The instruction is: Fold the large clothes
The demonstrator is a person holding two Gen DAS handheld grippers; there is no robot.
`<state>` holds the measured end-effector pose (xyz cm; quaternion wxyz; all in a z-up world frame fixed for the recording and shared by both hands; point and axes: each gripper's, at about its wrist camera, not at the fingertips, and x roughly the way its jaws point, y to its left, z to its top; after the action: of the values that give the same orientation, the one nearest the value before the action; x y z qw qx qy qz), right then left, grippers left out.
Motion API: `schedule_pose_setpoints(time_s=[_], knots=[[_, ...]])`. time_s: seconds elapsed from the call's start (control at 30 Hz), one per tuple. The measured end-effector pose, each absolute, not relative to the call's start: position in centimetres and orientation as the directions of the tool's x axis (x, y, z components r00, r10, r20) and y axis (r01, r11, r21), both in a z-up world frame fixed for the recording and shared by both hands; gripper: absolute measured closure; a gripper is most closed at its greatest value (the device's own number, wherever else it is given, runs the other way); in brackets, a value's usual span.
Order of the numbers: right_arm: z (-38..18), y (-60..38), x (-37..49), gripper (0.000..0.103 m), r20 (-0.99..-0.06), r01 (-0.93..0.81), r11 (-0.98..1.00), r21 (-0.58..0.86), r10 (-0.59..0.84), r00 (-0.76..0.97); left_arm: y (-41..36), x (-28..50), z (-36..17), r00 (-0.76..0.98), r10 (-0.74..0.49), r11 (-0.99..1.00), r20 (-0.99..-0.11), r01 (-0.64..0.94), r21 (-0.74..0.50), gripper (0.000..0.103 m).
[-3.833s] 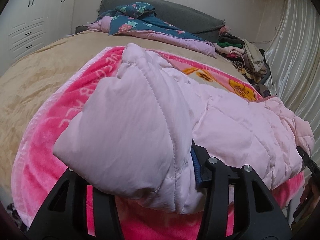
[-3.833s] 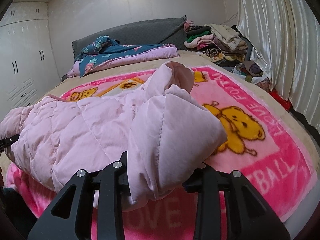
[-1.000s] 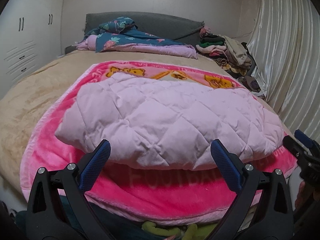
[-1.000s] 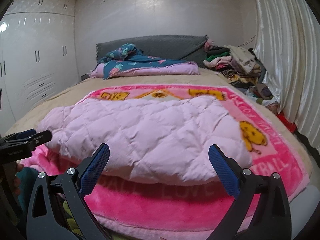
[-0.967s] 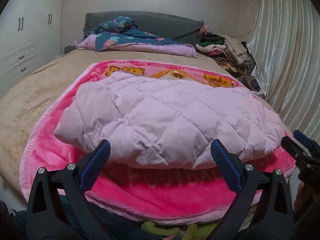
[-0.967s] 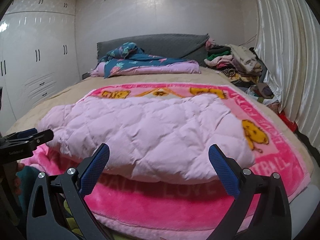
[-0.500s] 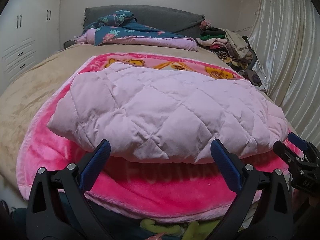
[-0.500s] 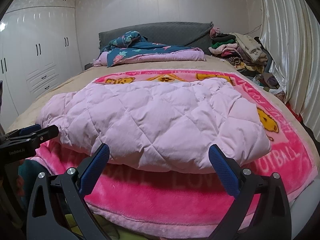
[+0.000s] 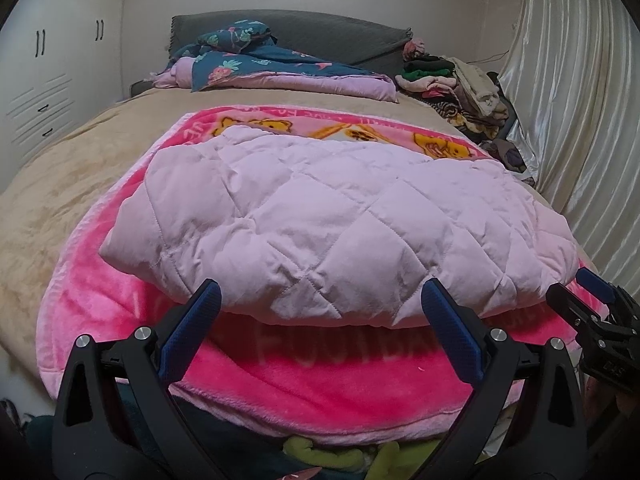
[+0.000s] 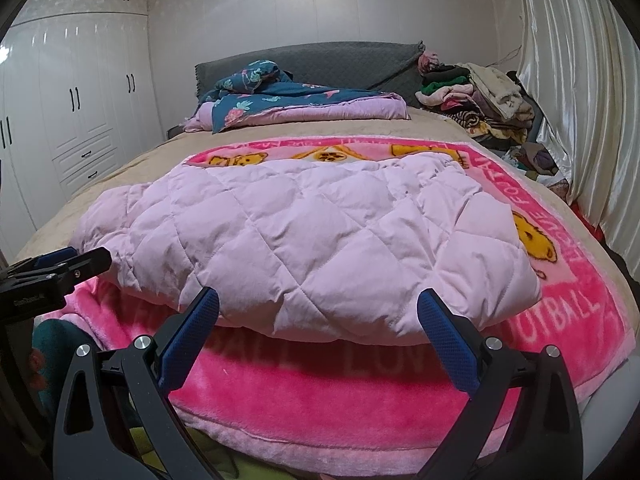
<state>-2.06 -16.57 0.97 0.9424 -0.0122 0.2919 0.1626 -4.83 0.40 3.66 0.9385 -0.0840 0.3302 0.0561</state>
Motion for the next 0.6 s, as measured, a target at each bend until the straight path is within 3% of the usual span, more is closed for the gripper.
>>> schedule_pose_setpoints(time_s=[0.6], knots=[[1.05,-16.34,-1.93,0.004,-0.561,-0.32,0.945,0.064,0.299,0.772,0.96,-4.98,3.89,0.779,0.055,0.977,-0.625,-0.17,-0.125,0.009]])
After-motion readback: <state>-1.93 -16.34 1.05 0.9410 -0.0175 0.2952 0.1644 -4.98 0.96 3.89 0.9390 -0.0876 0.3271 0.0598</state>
